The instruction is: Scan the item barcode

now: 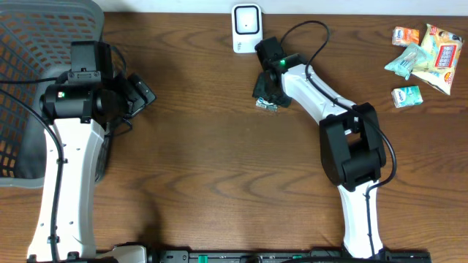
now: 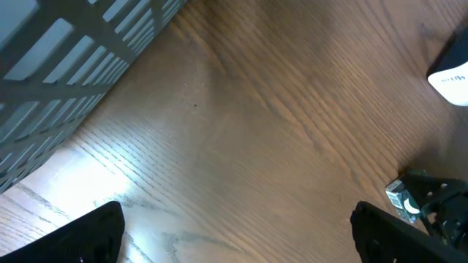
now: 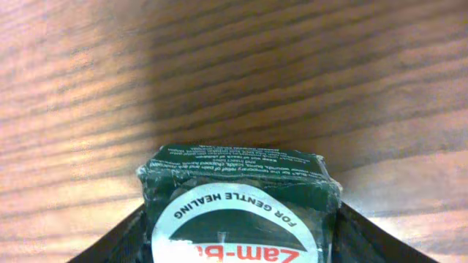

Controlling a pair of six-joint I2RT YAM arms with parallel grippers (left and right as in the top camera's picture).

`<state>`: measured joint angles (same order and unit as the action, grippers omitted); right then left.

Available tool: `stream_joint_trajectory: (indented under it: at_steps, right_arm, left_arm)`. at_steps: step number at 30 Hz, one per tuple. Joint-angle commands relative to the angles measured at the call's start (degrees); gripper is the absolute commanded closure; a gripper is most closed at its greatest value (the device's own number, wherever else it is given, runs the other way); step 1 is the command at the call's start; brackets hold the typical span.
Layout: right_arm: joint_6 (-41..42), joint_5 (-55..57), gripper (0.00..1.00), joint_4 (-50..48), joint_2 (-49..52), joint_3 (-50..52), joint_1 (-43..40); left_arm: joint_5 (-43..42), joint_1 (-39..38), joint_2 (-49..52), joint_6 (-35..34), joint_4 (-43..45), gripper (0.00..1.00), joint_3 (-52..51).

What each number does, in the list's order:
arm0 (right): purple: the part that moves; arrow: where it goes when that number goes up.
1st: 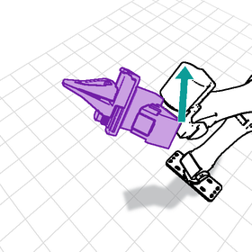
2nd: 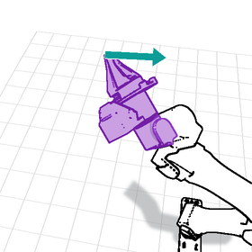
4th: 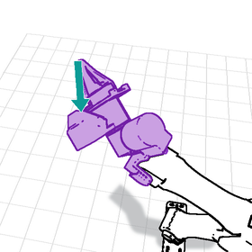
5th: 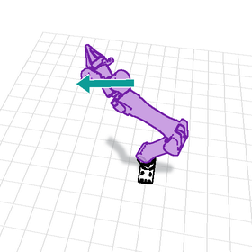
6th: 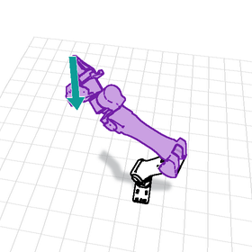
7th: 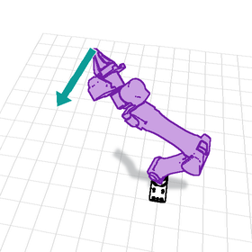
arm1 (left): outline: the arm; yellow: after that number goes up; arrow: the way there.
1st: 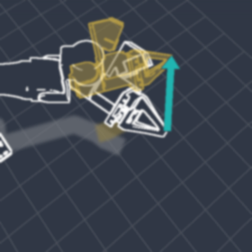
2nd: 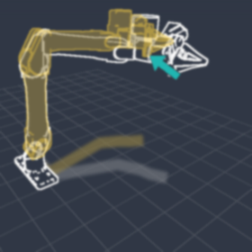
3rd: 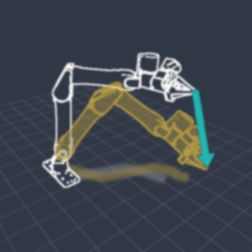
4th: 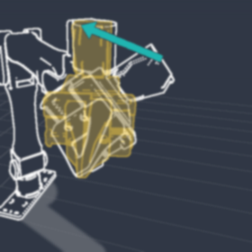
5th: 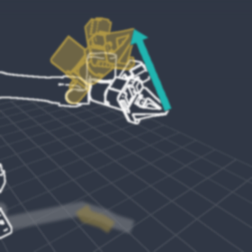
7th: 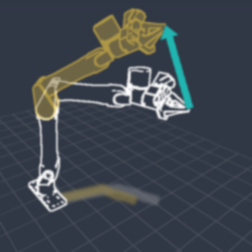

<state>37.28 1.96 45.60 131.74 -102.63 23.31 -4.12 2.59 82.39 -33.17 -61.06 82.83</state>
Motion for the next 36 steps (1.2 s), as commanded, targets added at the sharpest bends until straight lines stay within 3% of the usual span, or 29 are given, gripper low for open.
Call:
stream_joint_trajectory:
  at_steps: [1, 11, 16, 24, 36]
  right_arm:
    - [-12.74, -2.84, 0.40, 0.85, -0.15, 0.24, -0.09]
    - [-14.21, -2.80, 0.39, 2.60, -0.15, 0.24, -0.07]
    - [-14.21, -2.75, 0.40, -1.29, -0.26, -0.55, -0.13]
    - [-15.15, -2.05, 0.45, -3.65, -0.26, -11.54, -1.51]
    - [-20.92, 5.22, 0.42, -23.10, 0.09, -17.14, -1.49]
  left_arm:
    - [0.74, 0.28, 0.02, -0.04, 0.02, 0.02, -0.09]
    - [0.74, 0.28, 0.04, -0.07, 0.02, 0.02, -0.09]
    - [0.74, 0.28, 0.04, -0.07, 0.02, 0.02, -0.09]
    - [0.74, 0.28, 0.04, -0.07, 0.02, 0.02, -0.09]
    - [0.74, 0.28, 0.04, -0.04, 0.02, 0.02, -0.09]
